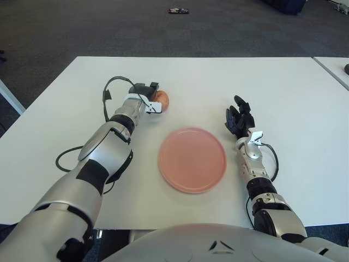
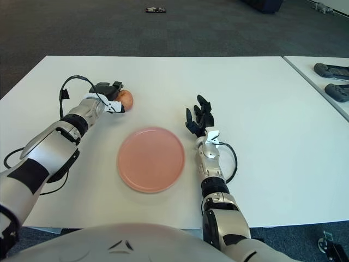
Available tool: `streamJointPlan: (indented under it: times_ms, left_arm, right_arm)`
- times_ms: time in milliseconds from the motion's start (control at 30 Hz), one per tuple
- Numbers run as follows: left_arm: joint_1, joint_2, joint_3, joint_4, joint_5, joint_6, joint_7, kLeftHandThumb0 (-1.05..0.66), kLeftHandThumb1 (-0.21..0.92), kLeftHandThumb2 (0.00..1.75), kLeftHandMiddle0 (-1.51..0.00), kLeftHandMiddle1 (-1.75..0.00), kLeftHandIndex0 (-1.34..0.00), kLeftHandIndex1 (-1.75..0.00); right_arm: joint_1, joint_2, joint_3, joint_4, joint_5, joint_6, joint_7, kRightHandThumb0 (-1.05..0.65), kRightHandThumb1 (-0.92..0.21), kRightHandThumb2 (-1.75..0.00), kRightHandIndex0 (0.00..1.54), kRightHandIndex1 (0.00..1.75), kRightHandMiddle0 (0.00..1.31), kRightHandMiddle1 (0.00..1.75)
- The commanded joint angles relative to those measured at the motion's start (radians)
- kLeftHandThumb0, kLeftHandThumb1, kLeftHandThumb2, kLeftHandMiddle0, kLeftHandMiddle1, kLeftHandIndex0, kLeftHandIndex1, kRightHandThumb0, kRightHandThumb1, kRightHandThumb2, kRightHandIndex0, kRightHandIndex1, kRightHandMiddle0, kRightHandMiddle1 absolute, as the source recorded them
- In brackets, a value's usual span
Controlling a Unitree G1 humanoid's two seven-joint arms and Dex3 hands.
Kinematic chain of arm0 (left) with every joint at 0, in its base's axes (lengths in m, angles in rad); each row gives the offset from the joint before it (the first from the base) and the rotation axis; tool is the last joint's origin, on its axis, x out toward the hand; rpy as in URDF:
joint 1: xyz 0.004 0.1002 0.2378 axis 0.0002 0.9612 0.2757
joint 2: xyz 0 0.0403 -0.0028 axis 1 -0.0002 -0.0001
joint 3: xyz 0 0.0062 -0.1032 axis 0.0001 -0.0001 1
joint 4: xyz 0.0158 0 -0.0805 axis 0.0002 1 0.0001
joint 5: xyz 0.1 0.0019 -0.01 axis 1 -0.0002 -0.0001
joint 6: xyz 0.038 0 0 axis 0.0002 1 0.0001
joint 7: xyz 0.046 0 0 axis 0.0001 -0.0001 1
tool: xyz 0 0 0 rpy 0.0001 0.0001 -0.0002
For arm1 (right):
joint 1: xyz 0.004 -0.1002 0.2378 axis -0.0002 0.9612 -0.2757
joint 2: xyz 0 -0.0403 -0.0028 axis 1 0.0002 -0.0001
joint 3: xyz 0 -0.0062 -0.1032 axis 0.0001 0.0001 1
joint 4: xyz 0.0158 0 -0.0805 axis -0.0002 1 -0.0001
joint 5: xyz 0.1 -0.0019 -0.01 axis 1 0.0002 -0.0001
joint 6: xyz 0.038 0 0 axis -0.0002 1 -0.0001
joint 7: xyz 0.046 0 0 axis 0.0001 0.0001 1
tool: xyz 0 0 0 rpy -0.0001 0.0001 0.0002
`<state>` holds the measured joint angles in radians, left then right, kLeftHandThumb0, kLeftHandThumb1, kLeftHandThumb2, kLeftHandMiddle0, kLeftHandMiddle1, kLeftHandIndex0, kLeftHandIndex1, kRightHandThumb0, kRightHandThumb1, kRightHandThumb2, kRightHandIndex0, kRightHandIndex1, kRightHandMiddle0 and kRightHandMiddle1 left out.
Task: Put the apple into the plate.
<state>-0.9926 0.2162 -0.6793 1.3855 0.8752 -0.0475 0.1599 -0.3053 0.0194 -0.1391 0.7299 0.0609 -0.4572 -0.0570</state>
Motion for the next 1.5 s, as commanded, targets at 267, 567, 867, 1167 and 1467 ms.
streamJointPlan:
  times_ms: [267, 567, 867, 1167, 1467]
  left_arm:
    - [0.022, -0.002, -0.070, 0.009, 0.050, 0.022, 0.006, -0.91, 0.92, 0.45, -0.30, -0.06, 0.00, -0.64]
    - [0.031, 0.000, -0.098, 0.012, 0.062, 0.031, 0.014, -0.93, 0.92, 0.45, -0.33, -0.08, 0.00, -0.70]
    - [0.039, 0.004, -0.089, 0.012, 0.048, 0.018, 0.024, -0.90, 0.92, 0.40, -0.35, -0.10, 0.00, -0.79]
    - [0.045, 0.007, -0.073, 0.009, 0.030, -0.003, 0.065, -0.89, 0.92, 0.37, -0.37, -0.11, 0.00, -0.85]
    - [0.049, 0.003, -0.039, 0.006, 0.002, -0.041, 0.111, -0.90, 0.92, 0.34, -0.36, -0.11, 0.00, -0.87]
  right_arm:
    - [0.054, 0.004, -0.011, 0.020, 0.007, 0.037, -0.007, -0.51, -0.76, -0.71, 0.21, 0.32, 0.00, 0.55]
    - [0.060, 0.002, -0.014, 0.012, 0.013, 0.042, 0.002, -0.50, -0.76, -0.71, 0.20, 0.32, 0.00, 0.54]
    - [0.070, 0.002, -0.016, 0.000, 0.016, 0.042, 0.012, -0.50, -0.75, -0.72, 0.20, 0.32, 0.00, 0.54]
    - [0.072, 0.000, -0.017, -0.003, 0.016, 0.048, 0.014, -0.49, -0.75, -0.72, 0.20, 0.32, 0.00, 0.52]
    - [0.069, -0.003, -0.016, 0.002, 0.010, 0.047, 0.008, -0.51, -0.75, -0.73, 0.20, 0.33, 0.00, 0.55]
